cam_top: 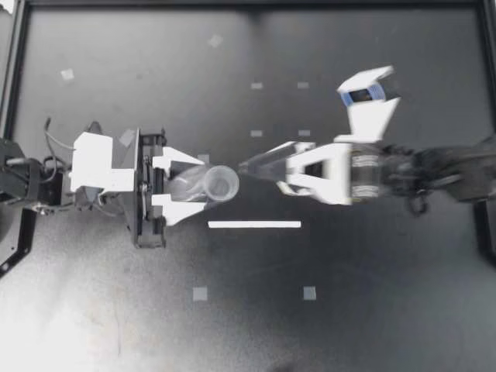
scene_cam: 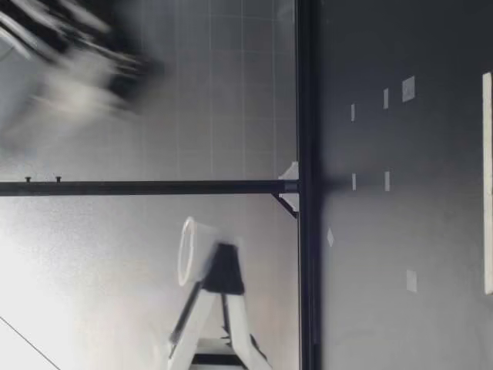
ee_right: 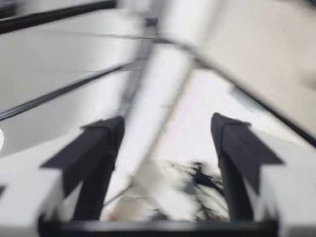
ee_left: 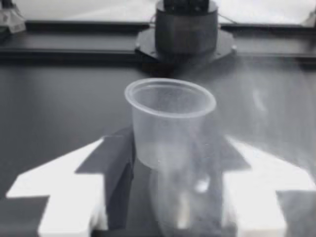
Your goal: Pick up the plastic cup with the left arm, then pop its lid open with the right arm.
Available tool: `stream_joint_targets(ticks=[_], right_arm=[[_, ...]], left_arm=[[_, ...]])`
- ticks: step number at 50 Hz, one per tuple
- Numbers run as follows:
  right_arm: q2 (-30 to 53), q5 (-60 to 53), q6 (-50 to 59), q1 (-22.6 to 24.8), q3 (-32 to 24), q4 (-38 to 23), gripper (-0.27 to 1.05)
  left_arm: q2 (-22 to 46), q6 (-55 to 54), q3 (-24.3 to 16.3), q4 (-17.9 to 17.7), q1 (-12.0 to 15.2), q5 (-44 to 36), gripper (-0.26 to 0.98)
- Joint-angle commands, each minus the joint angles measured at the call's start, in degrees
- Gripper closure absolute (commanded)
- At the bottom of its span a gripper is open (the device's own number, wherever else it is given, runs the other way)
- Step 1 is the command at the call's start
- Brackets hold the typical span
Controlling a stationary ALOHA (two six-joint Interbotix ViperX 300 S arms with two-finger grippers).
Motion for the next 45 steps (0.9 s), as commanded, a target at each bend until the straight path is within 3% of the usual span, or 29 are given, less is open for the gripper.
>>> stream_joint_targets(ticks=[1,11,37,45], right_arm=[[-5.54,-1.85,-3.43,-1.05,1.23,-2.20,0.08],[-8.35,3.60,-9.84,-1.14,7.73,2.81,0.08],[-6.24,4.22,-10.72,-1.14,8.35,2.81,0.09],[-7.29,12.66,-26.02,-1.14,8.96,-0.88,0.09]], left_arm=[[-0.88,-0.09,-0.79,0.09,0.09,-0.18,0.43],[-0.88,-0.26,-0.88,0.09,0.18,-0.18,0.43],[-0.79,-0.97,-1.05,0.09,0.09,-0.18,0.43],[-0.70,-1.05,-0.79,0.09,0.09,-0.18,0.43]])
